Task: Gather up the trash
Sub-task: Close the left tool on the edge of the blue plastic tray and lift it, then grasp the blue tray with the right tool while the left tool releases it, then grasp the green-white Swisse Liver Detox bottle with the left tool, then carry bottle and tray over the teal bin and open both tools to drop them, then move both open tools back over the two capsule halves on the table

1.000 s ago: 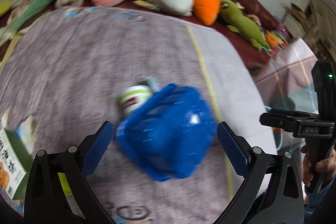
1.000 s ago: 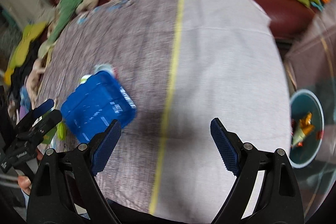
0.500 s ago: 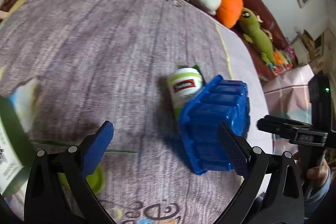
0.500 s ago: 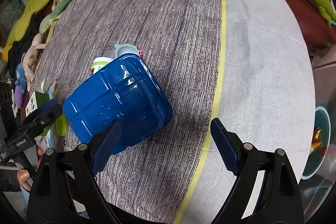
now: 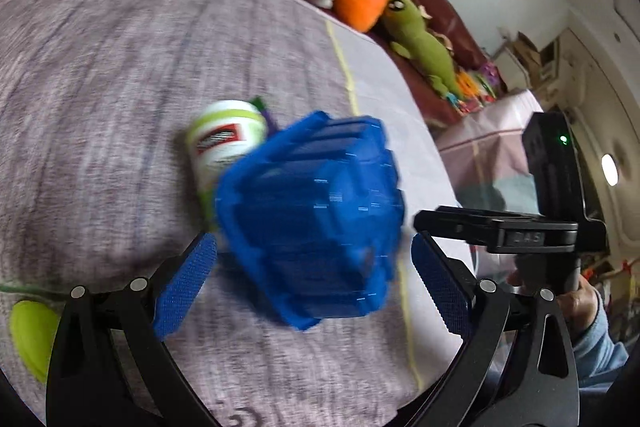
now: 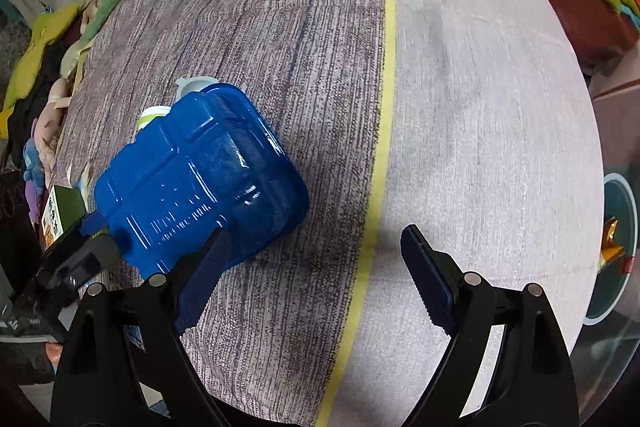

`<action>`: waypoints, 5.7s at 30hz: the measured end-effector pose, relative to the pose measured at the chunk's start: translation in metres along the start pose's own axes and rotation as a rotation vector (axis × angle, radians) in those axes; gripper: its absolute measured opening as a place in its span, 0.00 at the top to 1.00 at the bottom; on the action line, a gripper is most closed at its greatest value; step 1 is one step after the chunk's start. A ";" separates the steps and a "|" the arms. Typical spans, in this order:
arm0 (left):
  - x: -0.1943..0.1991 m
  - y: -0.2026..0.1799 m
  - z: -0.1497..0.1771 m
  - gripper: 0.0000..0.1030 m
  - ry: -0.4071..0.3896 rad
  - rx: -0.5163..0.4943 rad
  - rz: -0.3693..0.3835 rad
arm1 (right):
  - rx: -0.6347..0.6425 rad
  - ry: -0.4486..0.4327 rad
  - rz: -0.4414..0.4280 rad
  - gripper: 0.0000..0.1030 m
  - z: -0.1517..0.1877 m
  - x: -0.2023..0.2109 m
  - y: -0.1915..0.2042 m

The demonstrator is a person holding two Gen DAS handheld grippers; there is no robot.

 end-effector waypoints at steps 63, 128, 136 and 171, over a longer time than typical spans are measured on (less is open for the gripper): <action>-0.025 0.017 -0.063 0.09 0.001 0.042 -0.336 | 0.068 -0.396 0.093 0.91 -0.060 0.042 -0.071; -0.288 -0.364 0.024 0.50 0.362 -0.579 -0.089 | -0.739 -0.296 0.095 0.80 0.164 0.083 -0.466; -0.319 -0.375 0.039 0.50 0.428 -0.610 -0.091 | -0.743 -0.307 0.120 0.49 0.149 0.081 -0.485; -0.329 -0.381 0.068 0.15 0.490 -0.621 -0.014 | -0.708 -0.328 0.190 0.29 0.154 0.104 -0.465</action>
Point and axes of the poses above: each gripper's, at about its wrist camera, not at the fingertips, and x roughly against the way its jaws point, y to its left, z to its underside, the point moved 3 cm from there along -x, roughly the way its jaws point, and after that the axes turned 3 degrees about y, right-handed, at the moved point
